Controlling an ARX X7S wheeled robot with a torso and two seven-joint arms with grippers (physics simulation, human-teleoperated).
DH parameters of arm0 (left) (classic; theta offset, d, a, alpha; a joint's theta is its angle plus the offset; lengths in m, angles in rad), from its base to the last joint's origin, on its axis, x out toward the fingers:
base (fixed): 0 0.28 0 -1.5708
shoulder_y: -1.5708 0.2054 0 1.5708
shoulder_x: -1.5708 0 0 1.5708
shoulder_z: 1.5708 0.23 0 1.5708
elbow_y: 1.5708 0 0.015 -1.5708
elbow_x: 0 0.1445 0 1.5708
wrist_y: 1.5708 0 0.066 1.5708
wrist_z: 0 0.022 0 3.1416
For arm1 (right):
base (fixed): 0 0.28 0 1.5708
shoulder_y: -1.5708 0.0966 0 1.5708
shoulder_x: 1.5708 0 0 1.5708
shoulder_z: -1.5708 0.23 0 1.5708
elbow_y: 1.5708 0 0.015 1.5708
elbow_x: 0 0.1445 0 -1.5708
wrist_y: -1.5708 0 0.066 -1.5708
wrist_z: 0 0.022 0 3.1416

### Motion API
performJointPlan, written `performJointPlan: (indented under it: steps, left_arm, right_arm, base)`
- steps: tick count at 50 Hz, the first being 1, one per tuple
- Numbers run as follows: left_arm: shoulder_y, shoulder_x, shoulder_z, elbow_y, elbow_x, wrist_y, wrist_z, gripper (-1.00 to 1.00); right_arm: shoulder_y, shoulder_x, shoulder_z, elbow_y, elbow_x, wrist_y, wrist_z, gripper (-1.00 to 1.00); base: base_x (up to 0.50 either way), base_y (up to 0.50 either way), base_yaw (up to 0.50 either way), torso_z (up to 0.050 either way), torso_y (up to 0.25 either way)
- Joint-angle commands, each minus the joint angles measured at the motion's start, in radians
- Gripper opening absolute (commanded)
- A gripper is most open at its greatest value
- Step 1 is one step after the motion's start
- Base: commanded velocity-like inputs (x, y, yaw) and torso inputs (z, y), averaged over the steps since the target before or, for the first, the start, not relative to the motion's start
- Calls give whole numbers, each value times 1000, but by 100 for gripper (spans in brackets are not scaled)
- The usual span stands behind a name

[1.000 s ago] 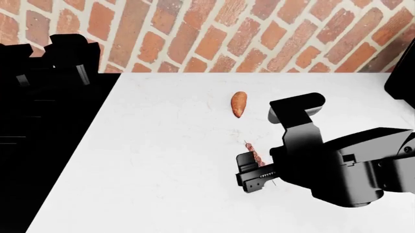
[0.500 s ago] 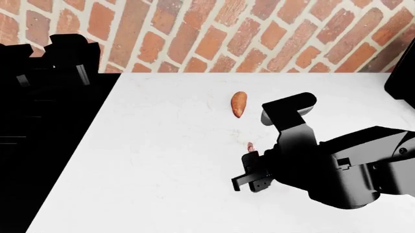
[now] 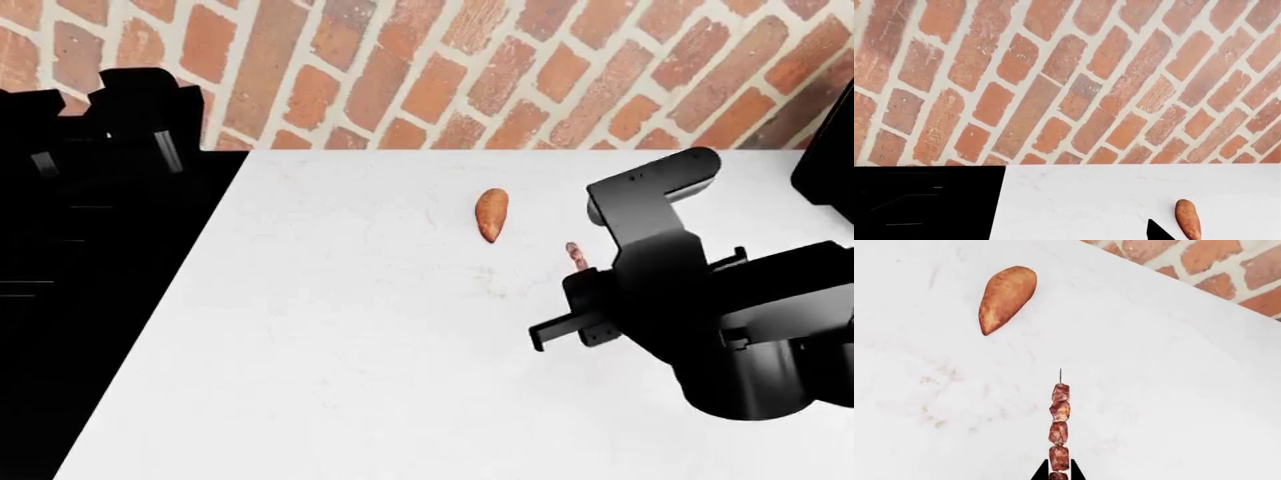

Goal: Place both pans onto different burners. Then place the sweet potato and the kebabs on different pans.

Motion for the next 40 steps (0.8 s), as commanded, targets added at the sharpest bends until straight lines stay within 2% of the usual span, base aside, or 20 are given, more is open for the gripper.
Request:
performJointPlan:
  steps: [1,8,14,25,31,40]
  left_arm:
    - [-1,-2,-1,1,0,3,-1,100]
    - [10,-2,-2,5,8,12,4,100]
    - [6,40,12,-14,29,20,0,100]
    - [-13,205,64,-101,100,41,8,100]
    - [-20,287,81,-169,148,58,39,100]
    - [-56,449,145,-311,252,50,104,100]
  right_arm:
    - [83,9,24,-35,-14,29,41,-100]
    - [133,29,43,-69,40,46,62,-100]
    - [200,71,53,-103,124,77,108,-100]
    - [439,100,55,-107,364,136,271,-100]
    - [497,102,58,-101,406,142,294,-100]
    - [566,120,55,-88,457,166,312,-100]
  base:
    - [0,0,0,0,0]
    - [0,0,0,0,0]
    - [0,0,0,0,0]
    - [0,0,0,0,0]
    - [0,0,0,0,0]
    - [0,0,0,0,0]
